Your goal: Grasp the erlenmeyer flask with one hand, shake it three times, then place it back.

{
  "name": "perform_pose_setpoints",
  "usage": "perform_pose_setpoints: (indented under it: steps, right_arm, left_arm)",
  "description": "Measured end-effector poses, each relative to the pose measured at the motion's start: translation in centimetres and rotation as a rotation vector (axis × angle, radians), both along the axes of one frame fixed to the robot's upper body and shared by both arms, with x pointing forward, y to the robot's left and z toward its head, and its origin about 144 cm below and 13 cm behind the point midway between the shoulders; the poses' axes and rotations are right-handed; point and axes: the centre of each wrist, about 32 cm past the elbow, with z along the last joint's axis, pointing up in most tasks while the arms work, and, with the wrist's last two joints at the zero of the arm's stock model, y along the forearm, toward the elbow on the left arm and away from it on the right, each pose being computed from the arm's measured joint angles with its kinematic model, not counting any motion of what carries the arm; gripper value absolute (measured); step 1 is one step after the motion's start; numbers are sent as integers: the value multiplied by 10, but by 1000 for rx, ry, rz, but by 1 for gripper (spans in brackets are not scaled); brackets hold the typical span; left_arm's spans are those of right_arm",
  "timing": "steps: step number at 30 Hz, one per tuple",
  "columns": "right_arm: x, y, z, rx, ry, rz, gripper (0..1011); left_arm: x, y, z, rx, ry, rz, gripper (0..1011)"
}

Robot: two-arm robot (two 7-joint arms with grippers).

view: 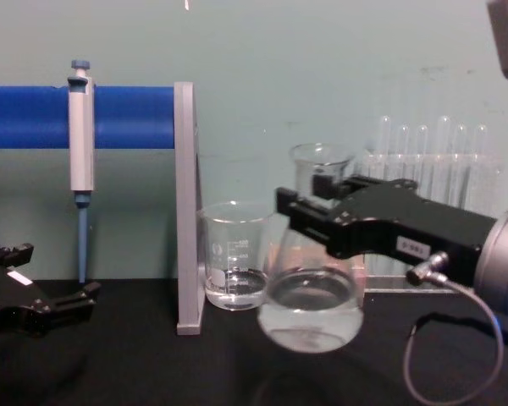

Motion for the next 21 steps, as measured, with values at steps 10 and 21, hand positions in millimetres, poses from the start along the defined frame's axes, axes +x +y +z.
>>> perform_pose_setpoints:
  steps: [10, 21]
  right_arm:
    - [1, 6, 2, -30, -4, 144, 452]
    - [1, 6, 2, -26, -5, 139, 452]
  left_arm:
    - [0, 0, 0, 0, 0, 0, 1001]
    - [0, 0, 0, 0, 0, 0, 1001]
